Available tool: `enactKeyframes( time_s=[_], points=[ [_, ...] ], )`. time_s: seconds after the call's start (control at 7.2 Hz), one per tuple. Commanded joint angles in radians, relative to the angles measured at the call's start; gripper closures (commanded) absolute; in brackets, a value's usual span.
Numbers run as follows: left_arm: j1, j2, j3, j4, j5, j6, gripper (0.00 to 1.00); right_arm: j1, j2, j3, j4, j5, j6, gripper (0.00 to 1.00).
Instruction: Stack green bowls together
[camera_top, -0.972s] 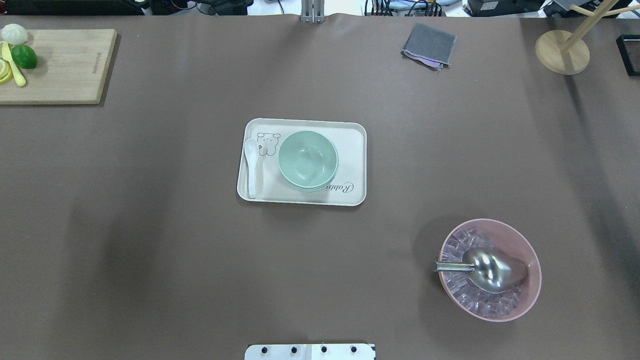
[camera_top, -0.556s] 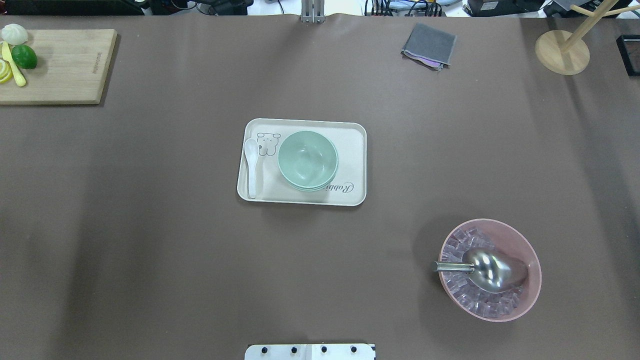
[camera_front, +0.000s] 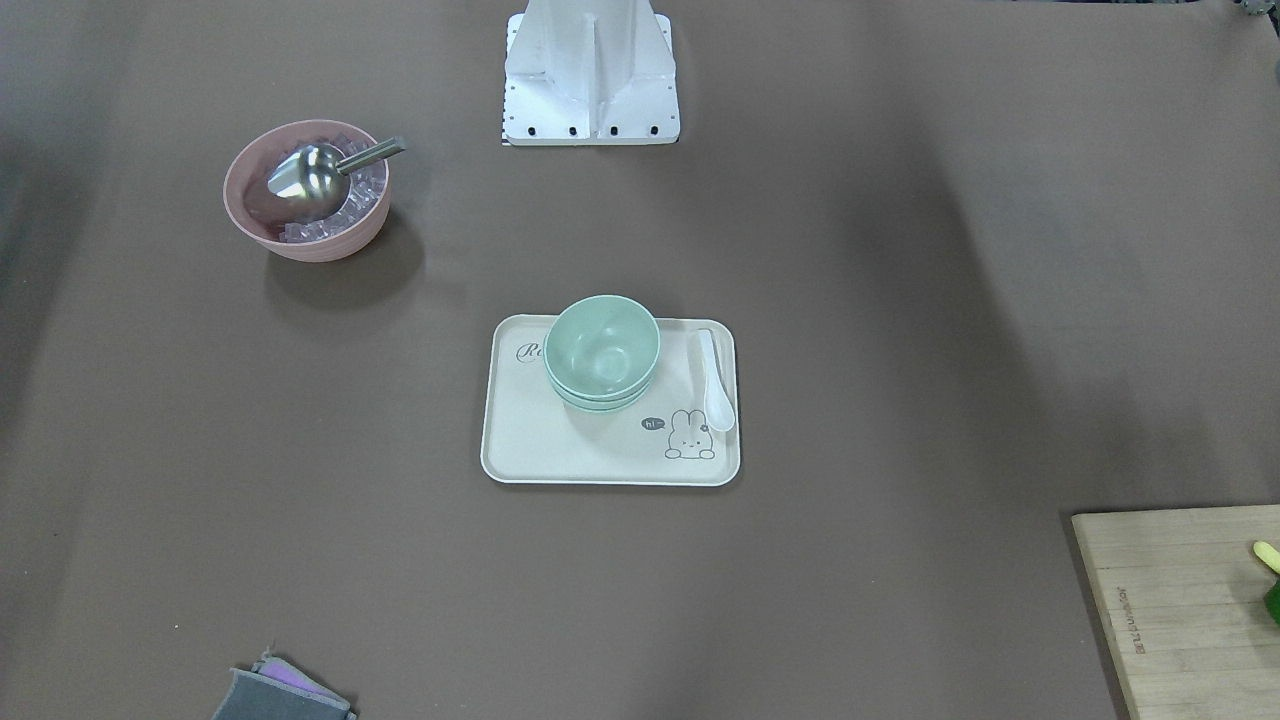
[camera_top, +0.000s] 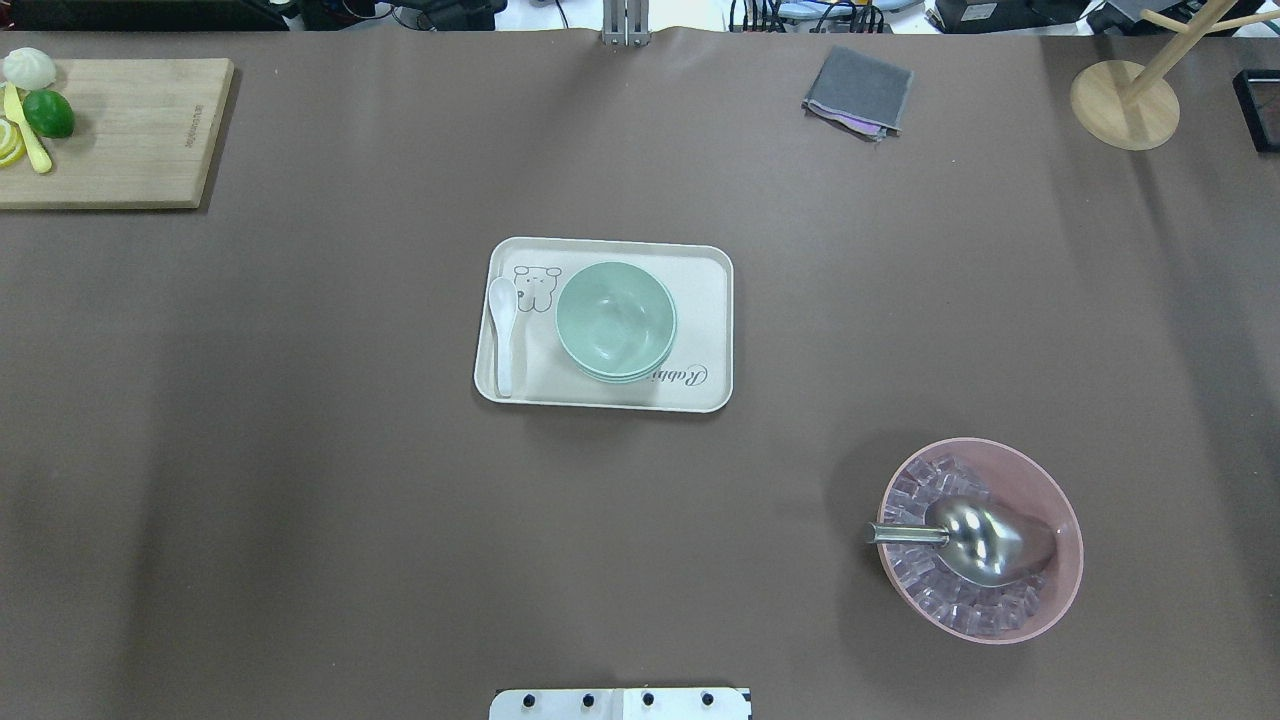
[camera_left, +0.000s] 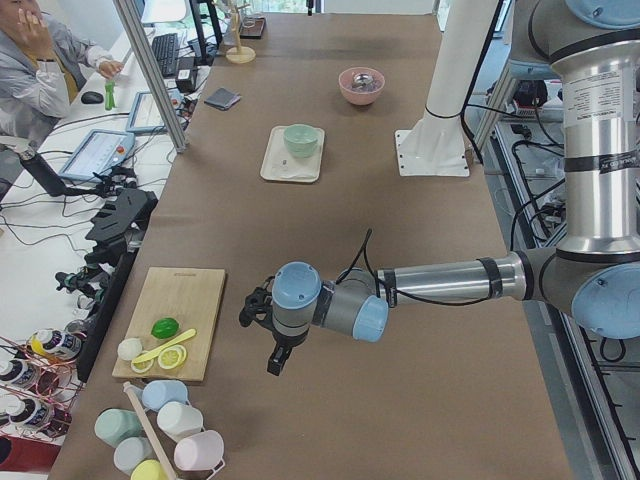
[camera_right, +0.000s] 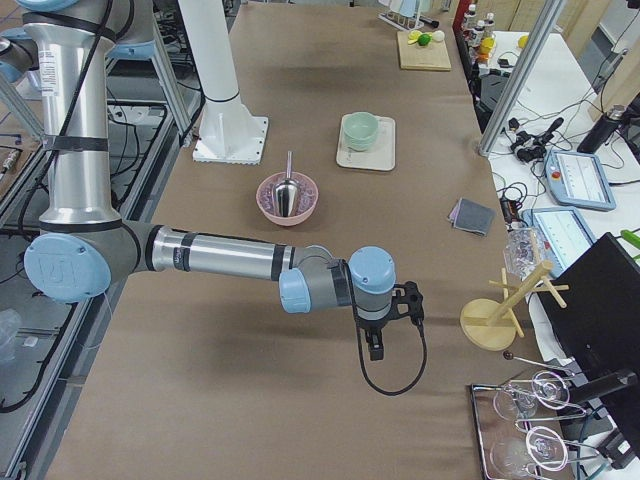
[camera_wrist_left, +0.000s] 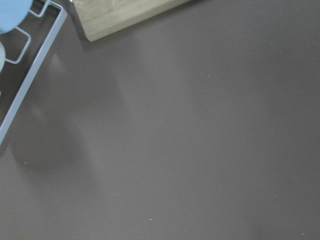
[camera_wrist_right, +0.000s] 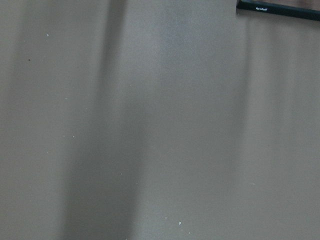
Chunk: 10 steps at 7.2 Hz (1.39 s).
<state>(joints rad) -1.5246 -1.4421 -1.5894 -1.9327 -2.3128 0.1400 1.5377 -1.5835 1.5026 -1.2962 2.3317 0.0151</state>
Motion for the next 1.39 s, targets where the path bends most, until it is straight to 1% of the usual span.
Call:
enactKeyframes(
  time_s=[0.0,0.14,0.42,0.56,0.83,0.97,1.11,1.25],
  points=[
    [-0.015,-0.050,-0.108,0.247,-0.003,-0.002,0.02,-0.008,0.035,0.001,-0.059,-0.002,0.002,0.00],
    [-0.017,-0.063,-0.144,0.323,-0.003,0.000,0.02,-0.008,0.037,-0.001,-0.066,-0.003,0.002,0.00],
    [-0.019,-0.017,-0.156,0.311,0.001,0.007,0.02,-0.008,0.037,-0.001,-0.064,0.000,0.002,0.00],
    [-0.019,-0.015,-0.176,0.307,-0.005,0.003,0.02,-0.008,0.037,0.002,-0.064,0.003,0.002,0.00],
    [-0.019,-0.015,-0.156,0.307,-0.007,0.001,0.02,-0.008,0.037,0.002,-0.061,0.006,0.002,0.00],
    [-0.017,-0.015,-0.155,0.308,-0.017,0.003,0.02,-0.008,0.037,0.002,-0.058,0.008,0.002,0.00],
    [-0.017,-0.017,-0.150,0.310,-0.055,0.003,0.02,-0.008,0.037,0.001,-0.058,0.006,0.002,0.00],
    [-0.017,-0.015,-0.153,0.314,-0.060,0.003,0.02,-0.008,0.037,0.001,-0.058,0.000,0.002,0.00]
  ],
)
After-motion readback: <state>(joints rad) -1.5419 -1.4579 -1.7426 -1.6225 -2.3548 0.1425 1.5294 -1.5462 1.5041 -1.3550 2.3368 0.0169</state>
